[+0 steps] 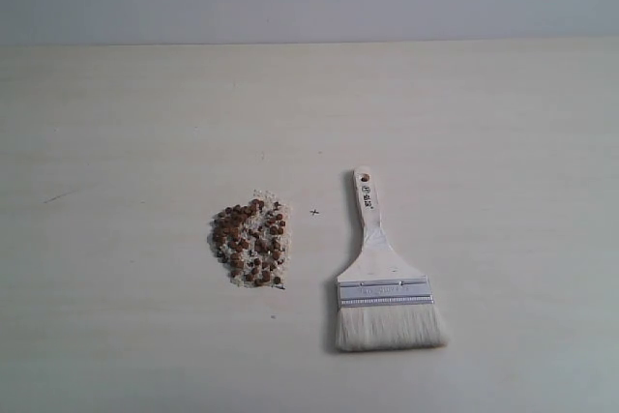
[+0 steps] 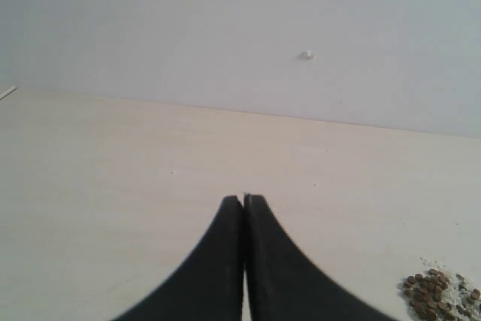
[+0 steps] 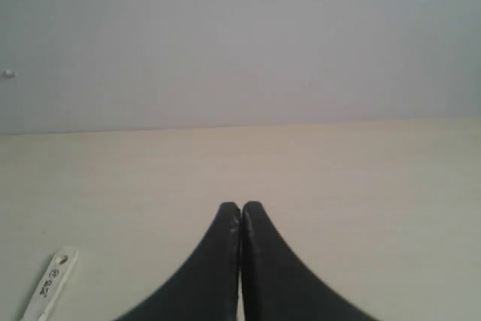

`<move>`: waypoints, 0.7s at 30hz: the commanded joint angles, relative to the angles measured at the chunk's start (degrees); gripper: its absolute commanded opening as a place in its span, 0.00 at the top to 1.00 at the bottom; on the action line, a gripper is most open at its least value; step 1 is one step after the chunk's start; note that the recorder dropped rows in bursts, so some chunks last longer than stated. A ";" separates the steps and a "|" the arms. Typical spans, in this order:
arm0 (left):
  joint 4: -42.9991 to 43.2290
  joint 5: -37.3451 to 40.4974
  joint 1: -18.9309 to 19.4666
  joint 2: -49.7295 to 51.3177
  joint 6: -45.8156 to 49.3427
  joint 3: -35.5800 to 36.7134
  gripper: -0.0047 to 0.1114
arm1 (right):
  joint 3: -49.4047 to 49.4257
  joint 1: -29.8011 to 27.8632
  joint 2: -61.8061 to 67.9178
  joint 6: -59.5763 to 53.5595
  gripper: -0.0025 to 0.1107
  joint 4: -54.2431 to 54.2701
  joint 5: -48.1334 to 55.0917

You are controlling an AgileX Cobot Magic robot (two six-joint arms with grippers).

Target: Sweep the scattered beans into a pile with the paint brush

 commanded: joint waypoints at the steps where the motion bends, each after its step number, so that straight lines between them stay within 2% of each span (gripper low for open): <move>1: -0.04 0.03 -0.30 -0.38 -0.31 0.12 0.96 | 3.50 -0.35 -0.30 -0.12 0.98 2.23 -0.88; 6: -0.04 0.03 -0.30 -0.38 -0.31 0.12 0.96 | 6.68 -0.35 -0.30 -0.34 0.98 1.98 -0.88; 21: -0.04 0.03 -0.30 -0.38 -0.31 0.12 0.96 | 6.68 -0.35 -0.30 -0.24 0.98 2.08 -0.64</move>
